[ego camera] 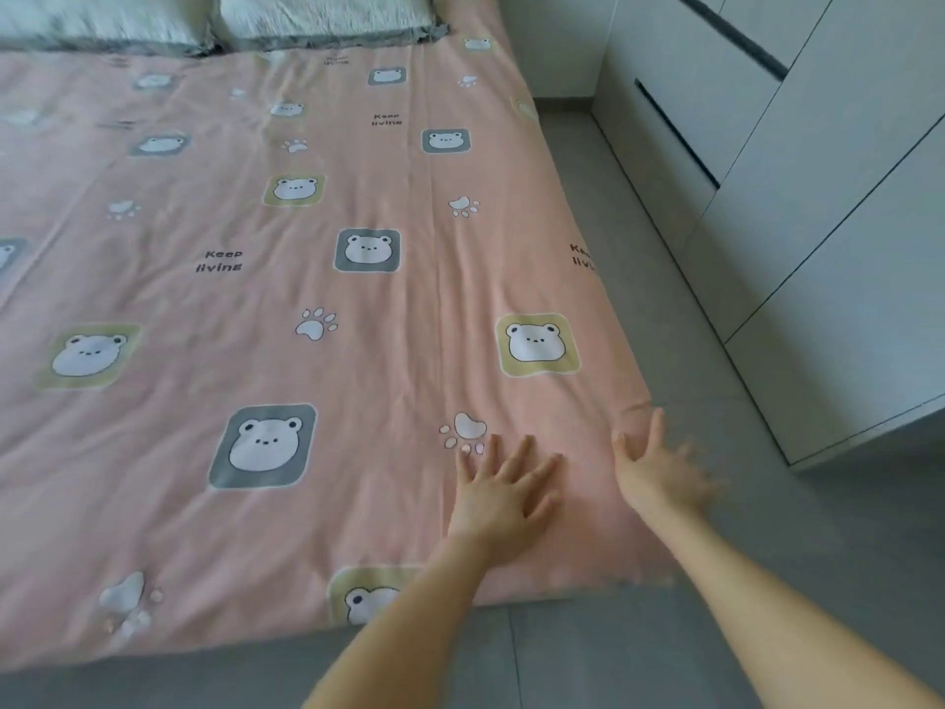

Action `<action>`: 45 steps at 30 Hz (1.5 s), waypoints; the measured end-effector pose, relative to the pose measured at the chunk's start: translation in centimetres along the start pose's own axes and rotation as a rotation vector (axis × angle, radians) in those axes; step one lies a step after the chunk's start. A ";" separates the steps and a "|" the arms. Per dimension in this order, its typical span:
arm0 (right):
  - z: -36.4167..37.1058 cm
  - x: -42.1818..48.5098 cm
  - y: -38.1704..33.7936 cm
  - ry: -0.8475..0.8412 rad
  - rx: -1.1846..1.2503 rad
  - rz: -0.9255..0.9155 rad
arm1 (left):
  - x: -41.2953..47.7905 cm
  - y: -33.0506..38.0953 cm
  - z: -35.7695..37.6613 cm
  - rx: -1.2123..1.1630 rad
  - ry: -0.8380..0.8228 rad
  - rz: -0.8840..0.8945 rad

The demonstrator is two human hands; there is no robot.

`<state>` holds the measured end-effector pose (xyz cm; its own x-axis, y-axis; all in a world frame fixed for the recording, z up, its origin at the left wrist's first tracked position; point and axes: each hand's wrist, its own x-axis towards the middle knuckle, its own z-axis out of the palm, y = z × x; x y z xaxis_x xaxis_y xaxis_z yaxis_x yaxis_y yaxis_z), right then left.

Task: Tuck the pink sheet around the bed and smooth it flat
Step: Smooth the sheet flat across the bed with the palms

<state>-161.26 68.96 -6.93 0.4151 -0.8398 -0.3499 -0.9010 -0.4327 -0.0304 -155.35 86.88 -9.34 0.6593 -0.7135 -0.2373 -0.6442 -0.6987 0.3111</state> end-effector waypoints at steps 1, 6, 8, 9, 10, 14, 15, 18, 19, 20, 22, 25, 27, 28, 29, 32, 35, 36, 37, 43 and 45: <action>-0.5 -0.8 -0.4 0.104 -0.072 -0.121 | -0.5 -0.4 -0.7 0.012 0.050 -0.043; 2.3 -5.3 -6.0 0.108 -0.259 -0.806 | -3.3 -5.3 -0.3 0.136 0.046 -0.490; 4.3 -5.2 -4.0 0.048 -0.341 -0.751 | -5.9 -4.9 2.9 0.124 0.007 -0.514; 4.8 -4.9 -2.1 0.042 -0.323 -0.692 | -7.2 -4.3 4.4 0.125 0.000 -0.506; 5.2 -4.8 0.1 0.029 -0.304 -0.636 | -8.5 -3.5 5.7 0.127 -0.018 -0.493; 3.0 -5.6 6.3 -0.184 -0.226 -0.431 | -11.7 -0.6 5.0 0.105 -0.168 -0.461; 1.5 -5.8 6.5 -0.232 -0.193 -0.414 | -11.6 -0.3 3.3 0.099 -0.232 -0.451; -4.4 -6.2 6.3 -0.234 -0.163 -0.460 | -10.5 2.1 -3.1 0.078 -0.294 -0.429; -6.5 -6.6 6.2 -0.210 -0.149 -0.491 | -10.3 3.3 -5.2 0.049 -0.256 -0.449; -8.6 -7.2 6.0 -0.197 -0.128 -0.523 | -10.2 4.4 -7.1 0.026 -0.214 -0.461; -12.8 -8.5 5.8 -0.178 -0.086 -0.585 | -10.1 6.8 -10.9 0.023 -0.143 -0.439; -18.7 -10.2 6.0 -0.146 -0.031 -0.643 | -10.3 10.1 -16.6 0.005 -0.046 -0.409; -22.1 -10.9 6.1 -0.099 0.014 -0.668 | -10.4 11.6 -20.0 -0.016 0.032 -0.395; -23.6 -11.3 6.0 -0.075 0.034 -0.684 | -10.4 12.0 -21.4 -0.025 0.074 -0.386; -24.9 -11.6 5.8 -0.050 0.050 -0.702 | -10.4 12.3 -22.7 -0.042 0.111 -0.385; -28.7 -12.2 4.4 0.035 0.082 -0.771 | -10.4 11.9 -26.4 -0.088 0.207 -0.410; -32.0 -12.0 2.2 0.102 0.077 -0.838 | -9.8 10.7 -30.1 -0.158 0.335 -0.476; -33.0 -11.6 1.3 0.117 0.093 -0.859 | -9.4 10.2 -31.4 -0.187 0.382 -0.505; -33.9 -11.1 0.4 0.129 0.109 -0.884 | -8.9 9.5 -32.7 -0.206 0.429 -0.527; -38.2 -6.4 -4.5 0.097 0.113 -0.991 | -4.2 6.1 -39.0 -0.303 0.597 -0.638; -39.3 -4.4 -5.9 0.080 0.134 -1.016 | -2.3 5.7 -40.3 -0.324 0.625 -0.669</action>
<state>-152.78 62.33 31.56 0.9922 -0.1185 -0.0374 -0.1238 -0.9153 -0.3834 -144.89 86.62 30.08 0.9978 0.0482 0.0449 0.0155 -0.8350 0.5500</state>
